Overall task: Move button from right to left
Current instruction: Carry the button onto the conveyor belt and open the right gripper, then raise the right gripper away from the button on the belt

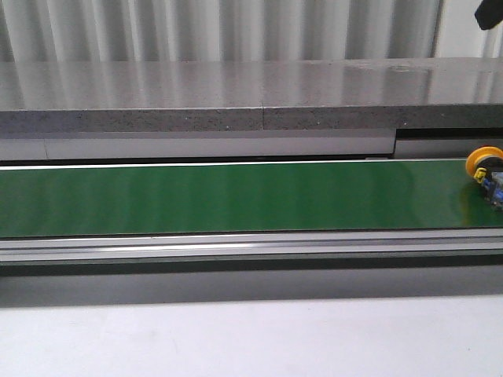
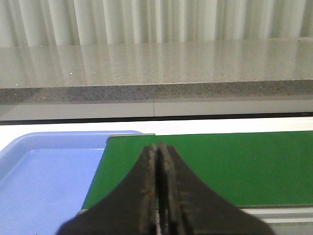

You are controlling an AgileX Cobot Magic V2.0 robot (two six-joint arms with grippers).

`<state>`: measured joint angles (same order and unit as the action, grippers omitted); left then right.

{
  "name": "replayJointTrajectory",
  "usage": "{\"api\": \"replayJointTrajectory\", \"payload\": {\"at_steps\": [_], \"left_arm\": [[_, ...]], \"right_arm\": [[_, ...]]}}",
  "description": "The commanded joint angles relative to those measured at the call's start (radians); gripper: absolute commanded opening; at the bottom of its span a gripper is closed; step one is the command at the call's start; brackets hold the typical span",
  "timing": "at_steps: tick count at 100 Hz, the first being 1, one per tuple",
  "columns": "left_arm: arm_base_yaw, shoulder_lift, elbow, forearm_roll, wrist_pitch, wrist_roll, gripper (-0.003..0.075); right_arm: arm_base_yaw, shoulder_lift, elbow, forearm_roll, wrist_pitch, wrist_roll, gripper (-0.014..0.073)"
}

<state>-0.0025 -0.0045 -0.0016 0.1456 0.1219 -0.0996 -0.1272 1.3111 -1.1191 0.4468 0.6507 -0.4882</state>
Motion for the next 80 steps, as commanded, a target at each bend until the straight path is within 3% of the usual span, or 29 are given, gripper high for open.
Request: {"api": "replayJointTrajectory", "payload": {"at_steps": [1, 55, 64, 80], "left_arm": [[-0.008, -0.036, 0.025, 0.0, -0.086, -0.013, -0.002], [-0.008, -0.036, 0.025, 0.0, -0.086, -0.013, -0.002], [-0.008, -0.036, 0.025, 0.0, -0.086, -0.013, -0.002], [-0.008, -0.036, 0.025, 0.0, -0.086, -0.013, -0.002]], "right_arm": [[0.035, -0.11, 0.038, -0.041, -0.109, -0.013, 0.0607], [0.042, -0.679, 0.517, -0.051, -0.362, -0.009, 0.0577], [0.042, -0.751, 0.563, -0.051, -0.361, -0.009, 0.047], [0.042, -0.816, 0.606, -0.052, -0.344, -0.009, 0.0118]]}}
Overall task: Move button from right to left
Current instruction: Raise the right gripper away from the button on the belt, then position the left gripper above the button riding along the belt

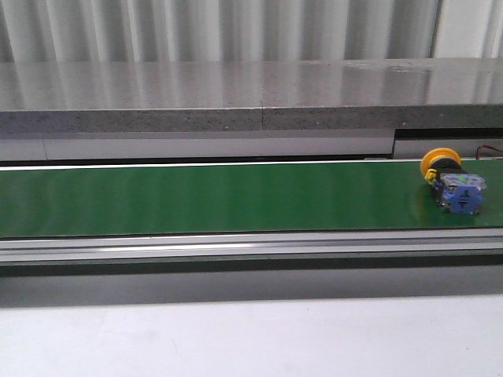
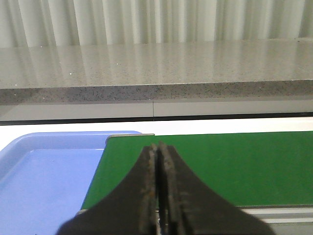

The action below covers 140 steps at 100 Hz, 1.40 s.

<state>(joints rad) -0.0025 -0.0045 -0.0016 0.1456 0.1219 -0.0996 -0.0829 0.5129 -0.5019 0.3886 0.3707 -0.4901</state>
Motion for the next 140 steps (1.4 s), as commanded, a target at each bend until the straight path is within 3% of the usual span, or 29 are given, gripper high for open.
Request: {"api": "replayJointTrajectory", "payload": {"at_steps": [1, 9, 140], "left_arm": [[-0.008, -0.036, 0.025, 0.0, -0.086, -0.013, -0.002], [-0.008, -0.036, 0.025, 0.0, -0.086, -0.013, -0.002], [-0.008, -0.036, 0.025, 0.0, -0.099, -0.013, -0.002]], "right_arm": [[-0.003, -0.02, -0.012, 0.006, -0.064, -0.007, 0.0085], [-0.003, -0.021, -0.008, 0.005, -0.063, -0.007, -0.0076], [-0.003, -0.021, -0.008, 0.005, -0.063, -0.007, -0.0068]]}}
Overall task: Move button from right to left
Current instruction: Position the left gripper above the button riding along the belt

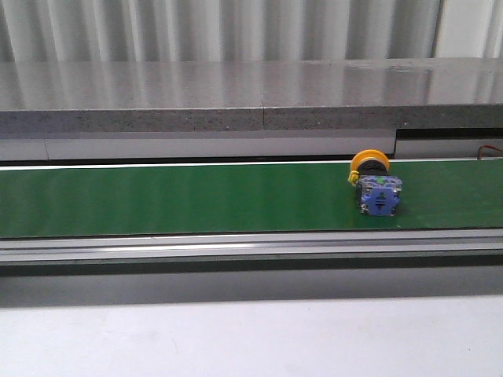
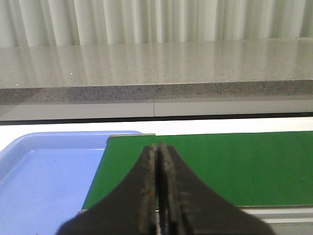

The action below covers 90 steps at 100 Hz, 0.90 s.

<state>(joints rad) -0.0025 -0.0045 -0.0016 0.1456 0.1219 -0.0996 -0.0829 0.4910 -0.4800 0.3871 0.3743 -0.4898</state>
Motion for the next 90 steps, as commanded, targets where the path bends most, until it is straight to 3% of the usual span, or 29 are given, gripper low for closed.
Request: {"api": "replayJointTrajectory", "payload": {"at_steps": [1, 27, 46, 90], "left_arm": [[-0.008, -0.036, 0.025, 0.0, -0.099, -0.013, -0.002], [-0.008, -0.025, -0.057, -0.099, -0.093, -0.013, -0.002], [-0.008, 0.052, -0.214, -0.106, 0.007, -0.013, -0.002], [-0.008, 0.47, -0.636, -0.106, 0.596, -0.013, -0.002]], "right_arm": [[-0.003, 0.001, -0.03, 0.007, -0.067, -0.008, -0.0068], [-0.003, 0.001, -0.03, 0.007, -0.067, -0.008, -0.0068], [-0.003, 0.001, -0.03, 0.008, -0.067, -0.008, -0.0068], [-0.003, 0.001, -0.03, 0.008, -0.067, -0.008, -0.0068]]}}
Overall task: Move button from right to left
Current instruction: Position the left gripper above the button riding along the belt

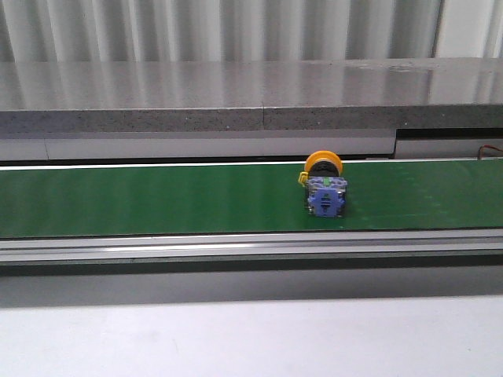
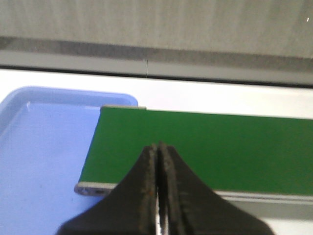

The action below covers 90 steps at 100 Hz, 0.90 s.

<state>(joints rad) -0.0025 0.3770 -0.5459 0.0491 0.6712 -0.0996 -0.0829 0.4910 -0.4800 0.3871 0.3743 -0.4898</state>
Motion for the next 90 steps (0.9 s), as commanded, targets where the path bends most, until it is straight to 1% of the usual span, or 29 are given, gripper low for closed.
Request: {"api": "replayJointTrajectory", "payload": {"at_steps": [1, 9, 23, 53, 60, 65, 72, 76, 77, 79, 80, 81, 84, 90], "left_arm": [[-0.008, 0.095, -0.095, -0.009, 0.053, -0.013, -0.002], [-0.008, 0.156, -0.127, -0.009, 0.107, -0.013, -0.002], [-0.008, 0.212, -0.134, -0.009, 0.117, -0.013, -0.002], [-0.008, 0.237, -0.134, 0.004, 0.145, -0.01, -0.0018], [-0.008, 0.237, -0.134, 0.004, 0.154, -0.009, 0.0005], [-0.008, 0.237, -0.134, 0.004, 0.158, -0.002, 0.0057], [-0.008, 0.237, -0.134, 0.001, 0.161, -0.002, 0.0182], [-0.008, 0.237, -0.134, 0.001, 0.161, -0.002, 0.0281], [-0.008, 0.237, -0.134, 0.001, 0.161, -0.002, 0.0316], [-0.008, 0.237, -0.134, 0.001, 0.161, -0.002, 0.0351], [-0.008, 0.237, -0.134, 0.001, 0.161, -0.002, 0.0388], [-0.008, 0.237, -0.134, 0.001, 0.161, -0.002, 0.0405], [-0.008, 0.237, -0.134, 0.001, 0.154, -0.002, 0.0489], [-0.008, 0.237, -0.134, 0.009, 0.133, -0.002, 0.0597]], "right_arm": [[-0.003, 0.001, -0.03, 0.008, -0.067, -0.008, -0.0068], [-0.003, 0.001, -0.03, 0.008, -0.067, -0.008, -0.0068], [-0.003, 0.001, -0.03, 0.008, -0.067, -0.008, -0.0068], [-0.003, 0.001, -0.03, 0.008, -0.067, -0.008, -0.0068], [-0.003, 0.001, -0.03, 0.008, -0.067, -0.008, -0.0068], [-0.003, 0.001, -0.03, 0.008, -0.067, -0.008, -0.0068], [-0.003, 0.001, -0.03, 0.008, -0.067, -0.008, -0.0068], [-0.003, 0.001, -0.03, 0.008, -0.067, -0.008, -0.0068], [-0.003, 0.001, -0.03, 0.008, -0.067, -0.008, -0.0068], [-0.003, 0.001, -0.03, 0.008, -0.067, -0.008, -0.0068], [-0.003, 0.001, -0.03, 0.008, -0.067, -0.008, -0.0068], [-0.003, 0.001, -0.03, 0.008, -0.067, -0.008, -0.0068], [-0.003, 0.001, -0.03, 0.008, -0.067, -0.008, -0.0068], [-0.003, 0.001, -0.03, 0.008, -0.067, -0.008, -0.0068]]}}
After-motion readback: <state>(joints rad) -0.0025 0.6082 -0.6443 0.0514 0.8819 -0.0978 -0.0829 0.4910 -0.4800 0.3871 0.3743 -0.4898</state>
